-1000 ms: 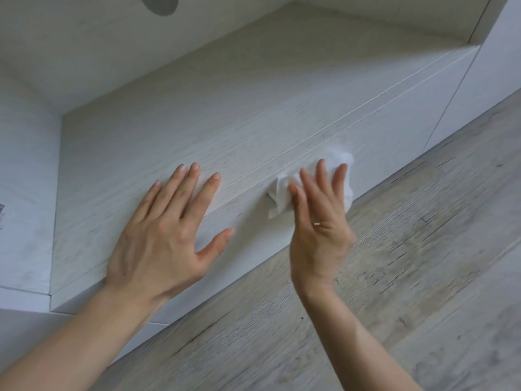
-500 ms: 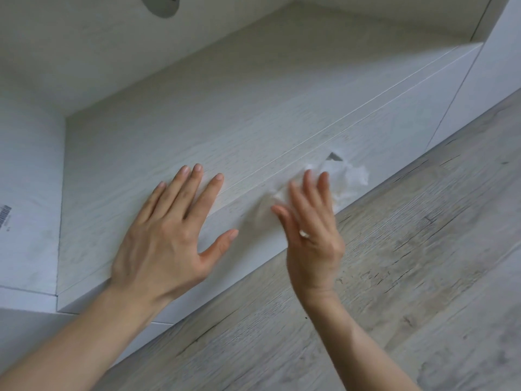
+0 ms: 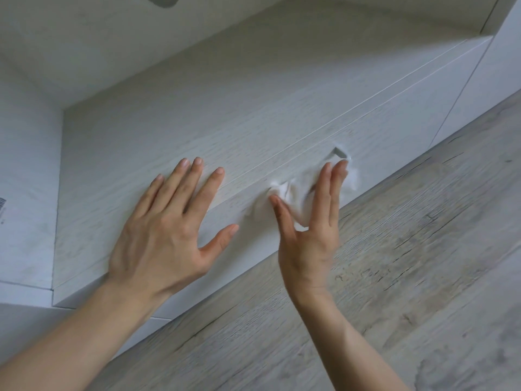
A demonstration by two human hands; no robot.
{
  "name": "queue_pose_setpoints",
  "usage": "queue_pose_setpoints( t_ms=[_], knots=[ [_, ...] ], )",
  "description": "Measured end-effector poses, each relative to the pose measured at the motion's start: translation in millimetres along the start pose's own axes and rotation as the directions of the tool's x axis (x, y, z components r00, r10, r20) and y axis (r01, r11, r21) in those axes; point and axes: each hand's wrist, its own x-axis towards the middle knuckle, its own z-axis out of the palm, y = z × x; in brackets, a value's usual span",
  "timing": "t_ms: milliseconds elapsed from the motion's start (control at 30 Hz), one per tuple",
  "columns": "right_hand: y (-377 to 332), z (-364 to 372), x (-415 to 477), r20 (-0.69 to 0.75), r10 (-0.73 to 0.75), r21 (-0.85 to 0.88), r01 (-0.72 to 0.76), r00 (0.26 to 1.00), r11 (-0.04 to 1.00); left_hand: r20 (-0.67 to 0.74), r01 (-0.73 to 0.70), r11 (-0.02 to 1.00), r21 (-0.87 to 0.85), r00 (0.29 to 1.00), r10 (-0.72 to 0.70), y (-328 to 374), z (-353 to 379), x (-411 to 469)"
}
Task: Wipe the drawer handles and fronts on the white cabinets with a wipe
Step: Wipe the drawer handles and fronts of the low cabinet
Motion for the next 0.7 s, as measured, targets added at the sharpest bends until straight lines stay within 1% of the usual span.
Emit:
queue_pose_setpoints(
  t_ms=[133,233,333,400,467,567,633,700],
  knots=[
    [-2.9,1.3,1.6,0.001,0.057,0.053,-0.057,0.998,0.997,0.010,0.003,1.000,-0.007,1.000,-0.003,0.7,-1.4,-0.7],
    [-3.0,-2.7,14.2,-0.003,0.079,0.011,-0.079,0.997,0.997,0.004,0.003,1.000,0.002,1.000,-0.003,0.2,-0.3,-0.2],
    [-15.5,0.9,9.2,-0.022,0.143,0.021,-0.142,0.990,0.990,-0.004,0.004,1.000,0.004,1.000,-0.004,-0.1,0.1,-0.1],
    [-15.2,0.7,8.1,-0.010,0.136,0.001,-0.136,0.991,0.991,-0.001,0.007,1.000,-0.003,1.000,-0.007,0.2,0.1,-0.5],
    [-7.2,-4.6,15.6,0.040,0.093,-0.034,-0.092,0.995,0.995,-0.003,0.011,1.000,-0.009,1.000,-0.011,1.1,-0.4,-0.4],
    [-0.1,-6.8,22.8,0.114,0.009,-0.135,0.006,0.993,0.991,-0.007,0.011,1.000,-0.004,1.000,-0.011,1.1,0.1,0.5],
    [0.3,-4.6,16.8,0.118,-0.097,-0.222,0.122,0.988,0.967,0.000,0.011,1.000,-0.004,1.000,-0.011,0.5,0.0,0.2],
    [8.0,-5.8,11.0,0.133,-0.238,-0.315,0.269,0.962,0.910,-0.001,0.009,1.000,-0.003,1.000,-0.009,0.8,-0.3,-0.3]
  ],
)
